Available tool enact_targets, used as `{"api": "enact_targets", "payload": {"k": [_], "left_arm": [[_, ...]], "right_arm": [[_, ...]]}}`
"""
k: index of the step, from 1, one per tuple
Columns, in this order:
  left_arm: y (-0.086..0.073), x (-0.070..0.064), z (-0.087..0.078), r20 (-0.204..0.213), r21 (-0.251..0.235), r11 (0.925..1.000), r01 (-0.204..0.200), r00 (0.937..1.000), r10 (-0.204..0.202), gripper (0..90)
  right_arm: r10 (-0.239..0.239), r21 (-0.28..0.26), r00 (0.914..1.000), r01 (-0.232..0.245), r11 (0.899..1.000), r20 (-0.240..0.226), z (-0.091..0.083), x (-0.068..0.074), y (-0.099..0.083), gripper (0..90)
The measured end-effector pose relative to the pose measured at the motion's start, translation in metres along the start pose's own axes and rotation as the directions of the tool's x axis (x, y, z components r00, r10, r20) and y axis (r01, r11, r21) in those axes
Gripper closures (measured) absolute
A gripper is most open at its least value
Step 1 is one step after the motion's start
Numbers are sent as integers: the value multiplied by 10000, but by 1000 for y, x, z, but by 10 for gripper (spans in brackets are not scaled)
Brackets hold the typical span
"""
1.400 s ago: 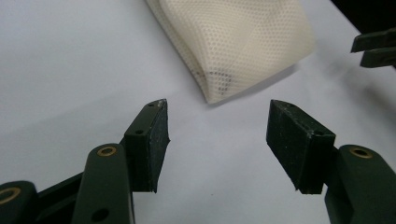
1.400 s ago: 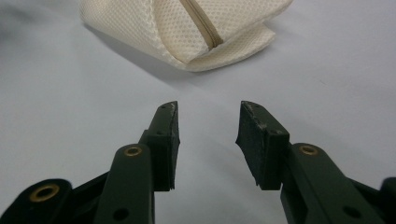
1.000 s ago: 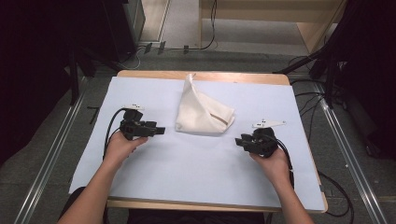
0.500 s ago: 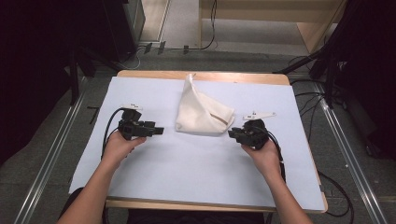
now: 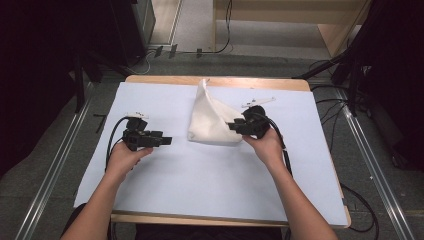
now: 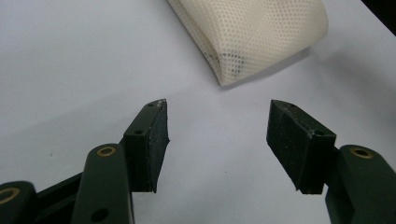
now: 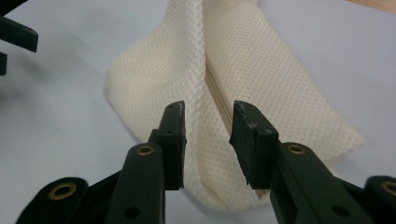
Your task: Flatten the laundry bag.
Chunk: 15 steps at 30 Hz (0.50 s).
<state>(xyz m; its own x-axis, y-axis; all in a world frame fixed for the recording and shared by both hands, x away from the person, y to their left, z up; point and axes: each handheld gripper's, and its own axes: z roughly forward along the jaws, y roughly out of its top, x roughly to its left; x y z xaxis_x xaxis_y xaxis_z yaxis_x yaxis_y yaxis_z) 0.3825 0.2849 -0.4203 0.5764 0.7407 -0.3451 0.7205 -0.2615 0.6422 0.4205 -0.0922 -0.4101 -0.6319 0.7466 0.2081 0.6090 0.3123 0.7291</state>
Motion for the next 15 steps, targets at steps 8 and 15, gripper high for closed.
{"api": "enact_targets", "payload": {"k": [8, 15], "left_arm": [[-4, 2, -2, 16, -1, 9999, 150, 9999, -150, 394], [-6, 2, -5, -57, 95, 9999, 130, 9999, -130, 393]], "right_arm": [[-19, 207, 9998, 23, 9998, -217, 22, 4, 27, 644], [-197, 87, 9994, 200, 9998, -296, 38, 5, 48, 599]]}}
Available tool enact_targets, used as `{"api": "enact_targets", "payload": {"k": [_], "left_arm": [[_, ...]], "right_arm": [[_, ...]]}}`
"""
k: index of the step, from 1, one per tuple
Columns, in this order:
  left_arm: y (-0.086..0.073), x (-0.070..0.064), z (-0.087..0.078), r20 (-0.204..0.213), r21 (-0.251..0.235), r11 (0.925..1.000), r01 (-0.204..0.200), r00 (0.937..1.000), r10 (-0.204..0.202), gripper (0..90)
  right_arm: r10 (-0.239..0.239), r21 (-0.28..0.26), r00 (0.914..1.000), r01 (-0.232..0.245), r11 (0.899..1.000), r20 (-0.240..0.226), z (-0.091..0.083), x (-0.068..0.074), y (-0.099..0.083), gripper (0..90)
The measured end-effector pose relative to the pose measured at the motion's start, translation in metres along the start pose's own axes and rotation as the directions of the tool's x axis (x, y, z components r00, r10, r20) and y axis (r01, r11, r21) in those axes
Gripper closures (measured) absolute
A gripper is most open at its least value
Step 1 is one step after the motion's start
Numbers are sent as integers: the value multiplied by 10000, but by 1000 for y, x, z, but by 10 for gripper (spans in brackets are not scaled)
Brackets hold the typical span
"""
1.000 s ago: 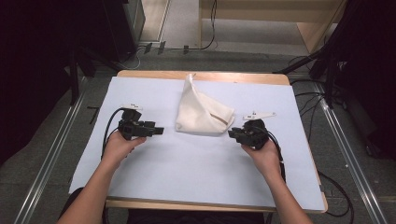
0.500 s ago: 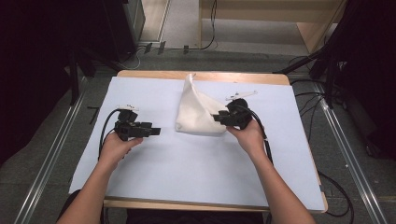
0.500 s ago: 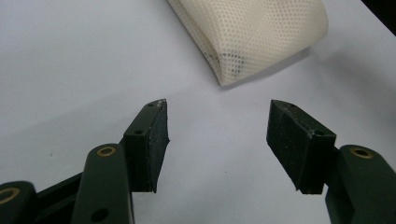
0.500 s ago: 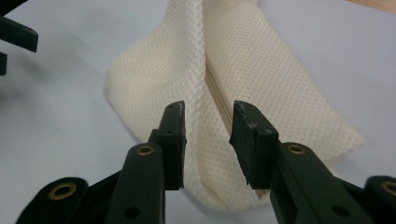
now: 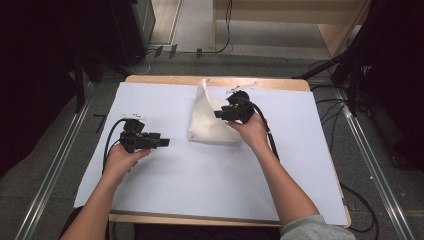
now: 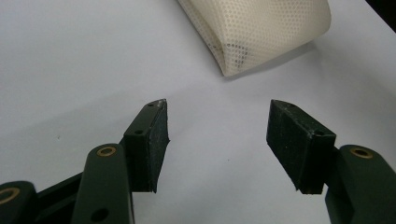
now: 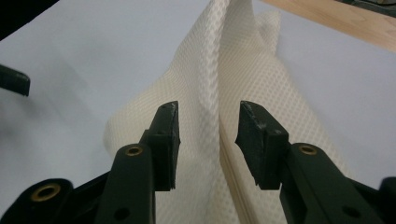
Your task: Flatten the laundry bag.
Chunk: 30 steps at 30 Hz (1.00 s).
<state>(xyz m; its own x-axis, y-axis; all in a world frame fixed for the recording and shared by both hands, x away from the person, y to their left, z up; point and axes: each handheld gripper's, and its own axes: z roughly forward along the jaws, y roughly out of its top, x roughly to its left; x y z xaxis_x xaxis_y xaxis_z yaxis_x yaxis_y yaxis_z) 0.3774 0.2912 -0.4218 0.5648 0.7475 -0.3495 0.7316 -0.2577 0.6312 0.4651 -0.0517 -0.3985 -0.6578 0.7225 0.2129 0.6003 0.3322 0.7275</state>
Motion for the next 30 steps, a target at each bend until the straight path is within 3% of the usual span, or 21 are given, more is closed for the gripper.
{"api": "enact_targets", "payload": {"k": [9, 15, 18, 19, 20, 22, 28, 30], "left_arm": [[0, 1, 0, 30, 35, 10000, -41, 10000, 41, 393], [-1, 2, 0, 94, -22, 9999, 128, 9999, -128, 392], [0, 3, 0, 108, -20, 9999, 122, 9999, -121, 392], [0, 3, 0, 123, -43, 9999, 111, 9999, -111, 392], [0, 3, 0, 123, -43, 9999, 111, 9999, -111, 392], [-1, 3, -1, 119, -74, 9999, 128, 9998, -127, 393], [-1, 5, -3, 102, -140, 9997, 223, 9997, -221, 393], [-1, 4, -3, 68, -135, 9997, 222, 9997, -222, 394]], "right_arm": [[236, 108, 9997, -237, 9997, 33, 21, -4, 31, 573], [523, 178, 9985, -520, 9985, -186, 33, -4, 40, 583], [383, 265, 9992, -379, 9989, -122, 39, -2, 43, 645], [187, 413, 9998, -185, 9990, -26, 41, 2, 46, 782], [75, 423, 10000, -77, 9991, 35, 41, 3, 47, 829], [-102, 565, 9998, 92, 9984, 163, 39, 5, 48, 859], [-57, 530, 9999, 62, 9986, -96, 21, 8, 48, 859], [-166, 223, 9995, 172, 9996, -264, 1, 14, 45, 856]]}}
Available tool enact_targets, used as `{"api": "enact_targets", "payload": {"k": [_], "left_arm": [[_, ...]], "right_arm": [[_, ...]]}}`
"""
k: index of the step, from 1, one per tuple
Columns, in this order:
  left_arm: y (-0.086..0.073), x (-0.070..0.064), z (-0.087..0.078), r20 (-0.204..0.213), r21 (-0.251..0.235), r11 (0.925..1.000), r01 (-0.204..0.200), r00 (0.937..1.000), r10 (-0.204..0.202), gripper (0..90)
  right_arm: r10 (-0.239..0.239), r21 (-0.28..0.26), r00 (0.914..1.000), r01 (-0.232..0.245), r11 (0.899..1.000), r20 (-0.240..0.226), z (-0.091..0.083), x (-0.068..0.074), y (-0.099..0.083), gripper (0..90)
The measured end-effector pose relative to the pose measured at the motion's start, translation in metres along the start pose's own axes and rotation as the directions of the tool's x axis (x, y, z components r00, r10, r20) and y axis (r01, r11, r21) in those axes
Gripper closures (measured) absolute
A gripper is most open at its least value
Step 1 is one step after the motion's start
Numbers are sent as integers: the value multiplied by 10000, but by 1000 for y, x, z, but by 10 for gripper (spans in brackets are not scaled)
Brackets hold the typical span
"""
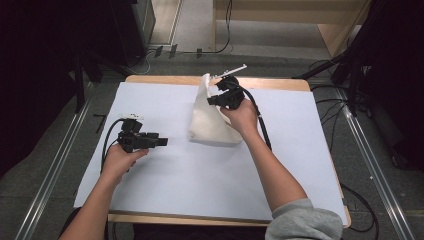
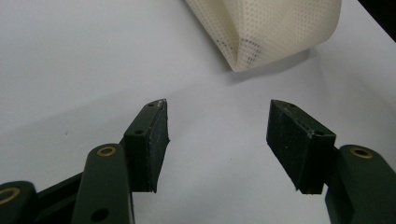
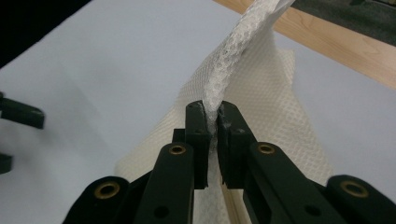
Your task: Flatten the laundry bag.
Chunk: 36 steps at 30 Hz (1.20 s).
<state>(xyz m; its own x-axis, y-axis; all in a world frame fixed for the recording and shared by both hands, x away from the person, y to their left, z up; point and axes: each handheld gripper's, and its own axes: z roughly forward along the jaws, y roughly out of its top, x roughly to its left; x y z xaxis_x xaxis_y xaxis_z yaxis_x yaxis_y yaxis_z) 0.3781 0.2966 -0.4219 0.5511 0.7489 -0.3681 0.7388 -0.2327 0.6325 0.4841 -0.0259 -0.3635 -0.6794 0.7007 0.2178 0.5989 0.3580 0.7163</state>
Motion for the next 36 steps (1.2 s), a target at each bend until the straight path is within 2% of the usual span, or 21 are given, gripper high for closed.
{"api": "enact_targets", "payload": {"k": [3, 4, 8, 10, 20, 25, 32, 36], "left_arm": [[0, -1, 1, 15, 22, 10000, -31, 10000, 31, 394], [0, -2, 1, 15, -3, 10000, -44, 10000, 44, 394], [1, -2, 0, 19, -16, 10000, -68, 10000, 68, 393], [1, -3, 0, -23, -56, 10000, -71, 10000, 71, 394], [5, -6, 5, 75, -68, 9997, -236, 9997, 237, 396], [8, -7, 8, 108, -12, 9995, -323, 9994, 323, 397], [13, -7, 12, 136, 24, 9991, -413, 9991, 413, 397], [15, -7, 12, 159, 38, 9992, -408, 9990, 408, 397]], "right_arm": [[-78, -108, 9999, 77, 9999, -69, -9, 4, -3, 855], [-174, -231, 9996, 170, 9996, -212, -19, 10, -9, 855], [-305, -369, 9987, 290, 9989, -418, -31, 18, -17, 851], [-407, -584, 9972, 371, 9976, -619, -43, 26, -27, 844], [-674, -855, 9926, 588, 9946, -1010, -66, 45, -63, 842], [-844, -870, 9897, 746, 9934, -1157, -69, 51, -75, 839], [-796, -768, 9844, 682, 9947, -1570, -70, 62, -97, 824], [-866, -651, 9828, 769, 9949, -1631, -71, 66, -109, 736]]}}
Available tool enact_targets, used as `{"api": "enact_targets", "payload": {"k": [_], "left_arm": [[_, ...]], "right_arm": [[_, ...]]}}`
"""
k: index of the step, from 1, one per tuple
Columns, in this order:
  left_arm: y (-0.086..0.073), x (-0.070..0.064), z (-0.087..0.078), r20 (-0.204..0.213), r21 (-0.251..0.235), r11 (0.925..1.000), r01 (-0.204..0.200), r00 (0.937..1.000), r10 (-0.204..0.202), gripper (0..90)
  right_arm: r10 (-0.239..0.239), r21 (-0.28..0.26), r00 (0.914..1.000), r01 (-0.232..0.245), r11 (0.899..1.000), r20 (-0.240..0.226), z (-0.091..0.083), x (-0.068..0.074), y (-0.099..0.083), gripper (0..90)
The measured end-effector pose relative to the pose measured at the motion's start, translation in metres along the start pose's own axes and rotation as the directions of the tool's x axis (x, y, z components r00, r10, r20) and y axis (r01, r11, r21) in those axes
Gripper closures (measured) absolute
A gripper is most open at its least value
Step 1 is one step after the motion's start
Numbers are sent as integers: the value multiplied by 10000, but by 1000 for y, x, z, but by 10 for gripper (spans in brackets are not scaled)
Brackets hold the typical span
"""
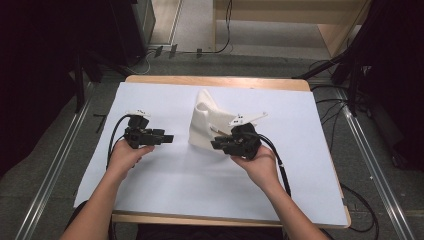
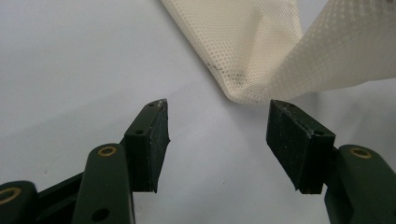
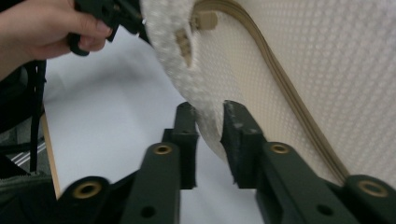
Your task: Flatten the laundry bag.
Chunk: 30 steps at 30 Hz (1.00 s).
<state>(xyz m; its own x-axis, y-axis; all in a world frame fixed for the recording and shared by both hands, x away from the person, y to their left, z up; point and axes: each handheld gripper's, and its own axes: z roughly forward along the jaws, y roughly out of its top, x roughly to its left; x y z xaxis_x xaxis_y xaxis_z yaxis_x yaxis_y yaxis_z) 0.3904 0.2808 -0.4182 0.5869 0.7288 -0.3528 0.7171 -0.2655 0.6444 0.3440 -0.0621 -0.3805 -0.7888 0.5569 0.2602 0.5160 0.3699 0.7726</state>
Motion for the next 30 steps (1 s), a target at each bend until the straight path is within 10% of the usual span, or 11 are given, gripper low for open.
{"api": "enact_targets", "payload": {"k": [7, 24, 30], "left_arm": [[2, 1, 0, -9, -21, 10000, -55, 10000, 55, 398], [6, -9, 0, -67, 47, 9991, -429, 9991, 429, 413], [14, -29, 2, 237, 103, 9953, -966, 9951, 963, 423]], "right_arm": [[-183, 261, 9993, 175, 9995, 323, -12, -4, -18, 635], [973, -94, 9886, -968, 9953, 1153, -62, -41, -61, 698], [1548, -319, 9713, -1515, 9879, 1805, -80, -56, -78, 701]]}}
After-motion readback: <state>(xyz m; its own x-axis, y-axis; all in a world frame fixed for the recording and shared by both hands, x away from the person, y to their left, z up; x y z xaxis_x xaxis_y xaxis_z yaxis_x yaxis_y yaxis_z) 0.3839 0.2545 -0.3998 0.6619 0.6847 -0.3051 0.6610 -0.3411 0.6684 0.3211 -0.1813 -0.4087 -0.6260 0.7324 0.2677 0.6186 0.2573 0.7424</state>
